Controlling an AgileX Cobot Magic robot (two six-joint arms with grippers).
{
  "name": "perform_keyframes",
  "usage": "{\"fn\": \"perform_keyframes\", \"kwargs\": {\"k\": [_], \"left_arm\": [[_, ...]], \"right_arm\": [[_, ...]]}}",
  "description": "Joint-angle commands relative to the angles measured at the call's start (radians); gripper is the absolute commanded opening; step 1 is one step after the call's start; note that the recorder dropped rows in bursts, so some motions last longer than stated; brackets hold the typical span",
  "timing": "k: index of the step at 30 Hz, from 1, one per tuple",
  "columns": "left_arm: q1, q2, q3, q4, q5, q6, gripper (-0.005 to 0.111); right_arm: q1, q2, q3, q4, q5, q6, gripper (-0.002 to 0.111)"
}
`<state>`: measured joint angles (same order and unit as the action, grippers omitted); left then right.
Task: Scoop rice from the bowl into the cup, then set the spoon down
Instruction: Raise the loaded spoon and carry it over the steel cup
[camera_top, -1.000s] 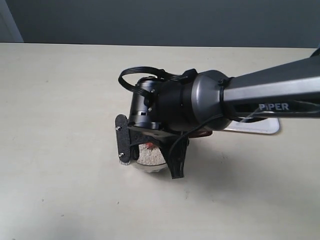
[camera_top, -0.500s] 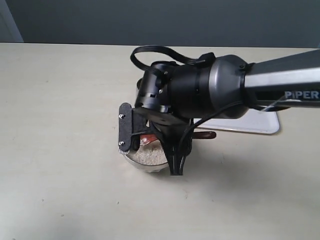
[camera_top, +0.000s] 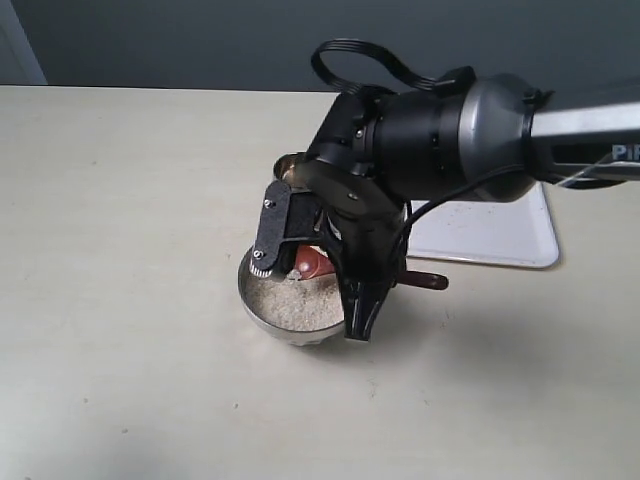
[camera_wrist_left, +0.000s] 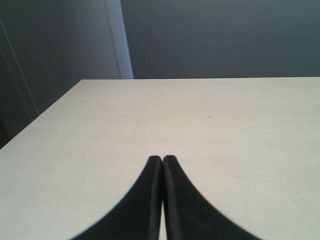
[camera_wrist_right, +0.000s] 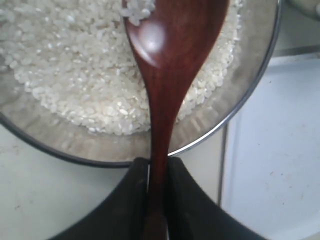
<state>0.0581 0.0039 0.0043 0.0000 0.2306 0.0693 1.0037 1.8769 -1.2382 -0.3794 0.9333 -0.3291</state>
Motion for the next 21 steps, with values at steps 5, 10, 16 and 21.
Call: {"fn": "perform_keyframes", "kwargs": {"k": [5, 10, 16, 21], "left_arm": [[-0.002, -0.004, -0.004, 0.000, -0.013, -0.003, 0.000], [-0.002, -0.004, -0.004, 0.000, -0.013, -0.003, 0.000], [-0.002, -0.004, -0.004, 0.000, -0.013, -0.003, 0.000], [-0.002, -0.004, -0.004, 0.000, -0.013, -0.003, 0.000]], "right_arm": [[-0.015, -0.053, -0.006, 0.025, 0.013, -0.022, -0.001], [-0.020, -0.069, -0.006, 0.049, 0.063, -0.075, -0.001], [-0.079, -0.069, -0.006, 0.169, 0.063, -0.110, -0.001], [-0.102, -0.069, -0.020, 0.166, 0.063, -0.110, -0.001]]}}
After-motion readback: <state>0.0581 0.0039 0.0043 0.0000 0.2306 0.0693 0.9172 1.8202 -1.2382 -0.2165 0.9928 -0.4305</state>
